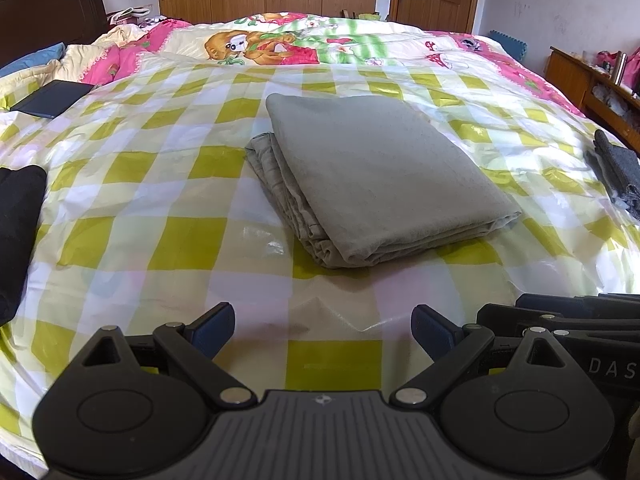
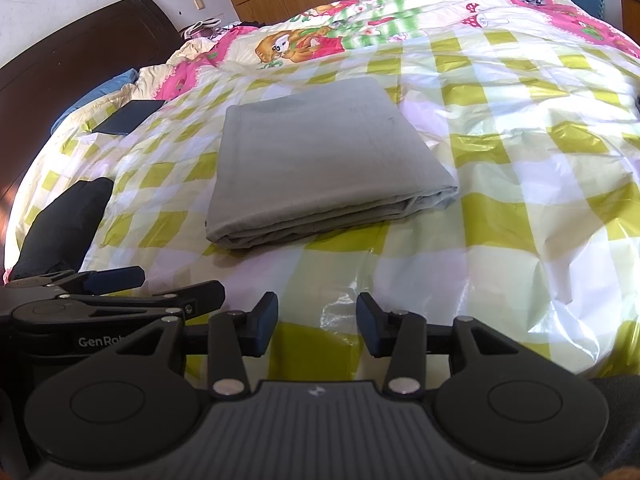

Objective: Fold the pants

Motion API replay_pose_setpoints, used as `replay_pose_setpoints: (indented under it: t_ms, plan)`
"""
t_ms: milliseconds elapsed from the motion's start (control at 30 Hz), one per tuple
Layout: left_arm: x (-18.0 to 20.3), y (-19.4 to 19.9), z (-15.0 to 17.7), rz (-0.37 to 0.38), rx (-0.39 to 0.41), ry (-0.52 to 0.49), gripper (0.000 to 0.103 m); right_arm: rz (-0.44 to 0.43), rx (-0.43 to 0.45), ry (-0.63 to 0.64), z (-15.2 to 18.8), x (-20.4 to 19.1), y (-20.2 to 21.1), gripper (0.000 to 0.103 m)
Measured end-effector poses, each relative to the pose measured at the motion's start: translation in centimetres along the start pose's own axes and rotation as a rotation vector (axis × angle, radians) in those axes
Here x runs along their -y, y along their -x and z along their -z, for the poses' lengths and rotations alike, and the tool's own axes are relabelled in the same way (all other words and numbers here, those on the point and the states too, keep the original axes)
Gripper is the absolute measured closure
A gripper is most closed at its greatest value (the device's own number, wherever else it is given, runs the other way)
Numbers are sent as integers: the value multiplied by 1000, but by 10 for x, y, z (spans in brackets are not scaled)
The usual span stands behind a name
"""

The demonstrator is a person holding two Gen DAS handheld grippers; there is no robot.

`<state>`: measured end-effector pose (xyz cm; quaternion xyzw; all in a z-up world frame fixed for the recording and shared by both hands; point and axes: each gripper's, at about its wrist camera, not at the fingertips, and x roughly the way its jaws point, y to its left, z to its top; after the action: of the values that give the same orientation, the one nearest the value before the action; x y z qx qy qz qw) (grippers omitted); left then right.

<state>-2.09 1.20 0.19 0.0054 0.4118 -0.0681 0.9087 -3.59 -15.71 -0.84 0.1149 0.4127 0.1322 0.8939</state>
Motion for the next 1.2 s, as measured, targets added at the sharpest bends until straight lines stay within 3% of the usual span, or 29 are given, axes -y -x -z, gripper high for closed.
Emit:
replay_pose_setpoints:
  t_ms: [733, 1200]
  plan:
    - [2, -4, 1, 12, -13, -9, 0, 13, -3, -3, -2, 0, 0, 55]
    - [9, -10, 2, 3, -26, -35, 0, 111, -3, 31, -1, -8, 5, 55]
